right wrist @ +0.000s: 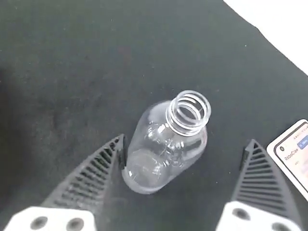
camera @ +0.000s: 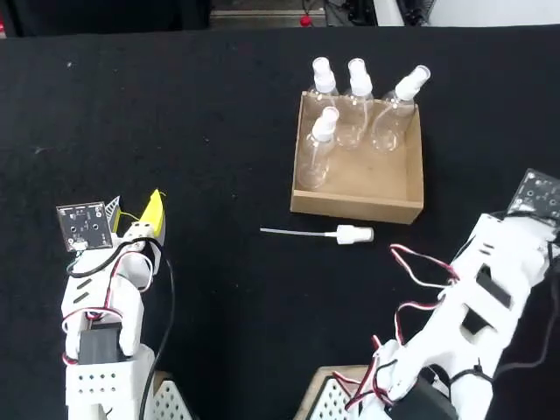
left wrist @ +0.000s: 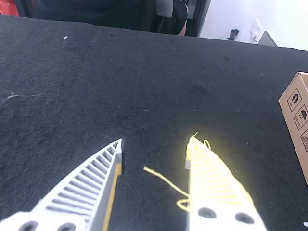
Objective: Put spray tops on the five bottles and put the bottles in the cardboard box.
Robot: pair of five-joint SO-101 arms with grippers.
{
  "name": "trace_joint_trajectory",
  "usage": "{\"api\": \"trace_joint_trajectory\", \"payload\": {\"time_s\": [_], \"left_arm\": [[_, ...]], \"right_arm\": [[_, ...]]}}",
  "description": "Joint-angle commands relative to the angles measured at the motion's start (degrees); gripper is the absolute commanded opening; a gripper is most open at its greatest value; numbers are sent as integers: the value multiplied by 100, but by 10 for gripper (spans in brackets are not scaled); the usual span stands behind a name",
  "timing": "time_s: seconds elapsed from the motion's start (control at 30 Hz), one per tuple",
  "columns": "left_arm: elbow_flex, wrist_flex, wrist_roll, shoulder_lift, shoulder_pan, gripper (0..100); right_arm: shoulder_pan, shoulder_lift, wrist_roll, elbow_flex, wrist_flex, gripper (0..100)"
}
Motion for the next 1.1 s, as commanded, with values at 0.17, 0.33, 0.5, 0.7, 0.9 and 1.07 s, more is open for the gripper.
{"api": "trace_joint_trajectory", "payload": {"time_s": [0.17, 0.33, 0.5, 0.7, 0.9, 1.07], "left_arm": [[127, -105, 44, -9, 66, 209], [127, -105, 44, -9, 48, 209], [127, -105, 44, -9, 48, 209], [127, -105, 44, -9, 48, 209], [127, -105, 44, -9, 48, 209], [127, -105, 44, 0, 48, 209]], "right_arm": [[53, 31, -26, -13, -387, 322], [-35, 31, -202, -13, -396, 322], [-149, 40, -352, -57, -396, 322], [-149, 40, -396, -57, -396, 322], [-141, 154, -396, -75, -457, 322], [-105, 1068, -396, -75, -1345, 322]]}}
